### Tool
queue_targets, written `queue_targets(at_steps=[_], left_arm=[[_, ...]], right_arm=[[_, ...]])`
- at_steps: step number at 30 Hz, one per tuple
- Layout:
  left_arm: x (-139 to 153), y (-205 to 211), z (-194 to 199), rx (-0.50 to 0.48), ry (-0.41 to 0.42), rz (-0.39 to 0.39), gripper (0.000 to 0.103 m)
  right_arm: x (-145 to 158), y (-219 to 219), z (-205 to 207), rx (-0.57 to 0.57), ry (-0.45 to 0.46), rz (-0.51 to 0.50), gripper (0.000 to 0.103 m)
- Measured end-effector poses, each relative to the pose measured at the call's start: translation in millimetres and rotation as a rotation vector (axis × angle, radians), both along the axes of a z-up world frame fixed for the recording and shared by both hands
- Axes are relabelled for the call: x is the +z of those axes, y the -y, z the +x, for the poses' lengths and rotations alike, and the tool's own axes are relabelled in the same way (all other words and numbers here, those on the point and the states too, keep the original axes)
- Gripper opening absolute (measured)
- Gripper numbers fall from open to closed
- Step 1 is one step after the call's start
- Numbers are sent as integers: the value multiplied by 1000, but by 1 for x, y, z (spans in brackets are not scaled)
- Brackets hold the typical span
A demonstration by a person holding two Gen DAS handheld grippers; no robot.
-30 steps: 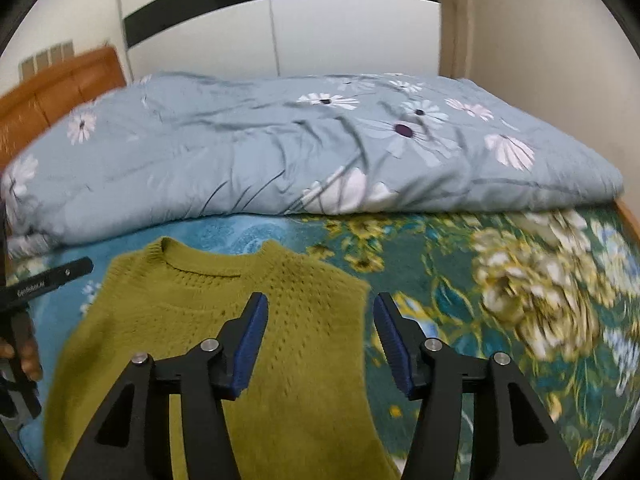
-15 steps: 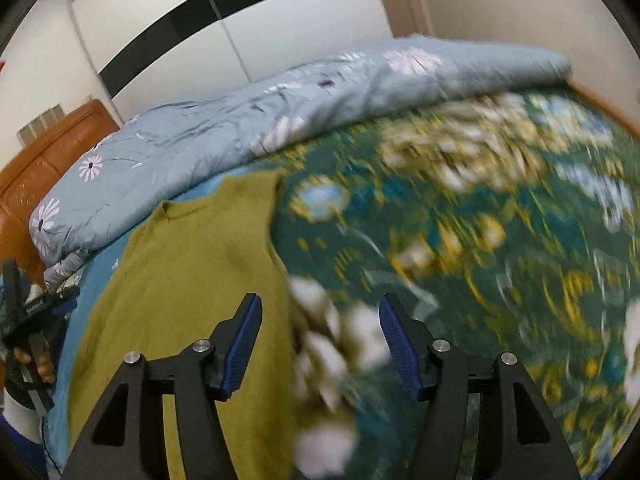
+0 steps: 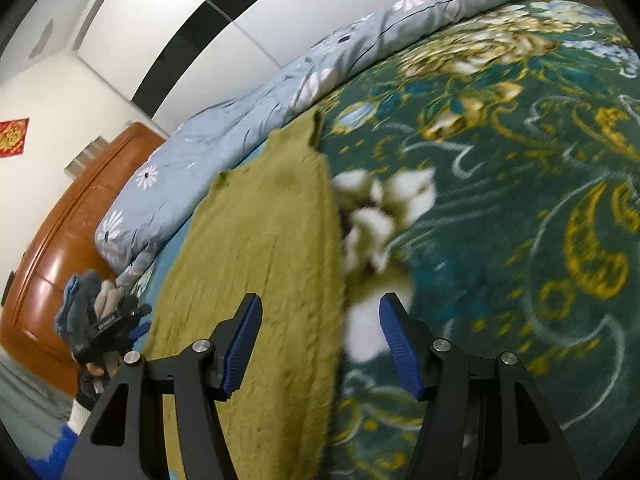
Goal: Fold clothes
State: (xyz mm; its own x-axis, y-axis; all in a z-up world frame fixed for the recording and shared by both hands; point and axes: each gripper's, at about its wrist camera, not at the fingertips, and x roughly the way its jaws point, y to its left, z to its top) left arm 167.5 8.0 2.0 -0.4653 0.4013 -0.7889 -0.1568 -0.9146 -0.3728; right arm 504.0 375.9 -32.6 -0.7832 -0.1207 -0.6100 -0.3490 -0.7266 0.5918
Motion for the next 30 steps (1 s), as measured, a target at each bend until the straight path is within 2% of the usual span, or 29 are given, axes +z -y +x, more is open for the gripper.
queue_targets(at_steps=[6, 9, 12, 13, 16, 17, 18, 19, 21, 23, 27, 30], left_arm=[[-4, 11, 9, -13, -4, -34, 79], [-12, 27, 11, 23, 11, -9, 79], [-15, 41, 15, 27, 14, 71, 79], [-15, 42, 16, 24, 17, 85, 79], [-15, 45, 19, 17, 22, 115, 76], [-15, 43, 20, 11, 25, 117, 69], [-15, 41, 20, 6, 28, 118, 56], [-15, 39, 21, 0, 31, 119, 54], [-13, 35, 20, -9, 28, 99, 54], [-12, 36, 17, 1, 34, 111, 54], [-8, 37, 9, 13, 38, 128, 57], [3, 32, -4, -7, 14, 100, 59]], right_arm=[[-6, 17, 3, 59, -26, -60, 62], [-6, 27, 10, 65, -23, -51, 56], [-12, 26, 14, 49, -18, -82, 35], [-15, 25, 16, 37, -13, -91, 23], [-21, 13, 23, 1, -37, -181, 15], [-19, 11, 24, -11, -44, -179, 14], [-17, 9, 26, -24, -49, -173, 14], [-15, 7, 28, -36, -52, -162, 13], [-13, -1, 33, -61, -65, -170, 13], [-15, -8, 36, -76, -65, -188, 13], [-22, -2, 31, -50, -33, -164, 13], [-18, -7, 30, -27, -31, -172, 18]])
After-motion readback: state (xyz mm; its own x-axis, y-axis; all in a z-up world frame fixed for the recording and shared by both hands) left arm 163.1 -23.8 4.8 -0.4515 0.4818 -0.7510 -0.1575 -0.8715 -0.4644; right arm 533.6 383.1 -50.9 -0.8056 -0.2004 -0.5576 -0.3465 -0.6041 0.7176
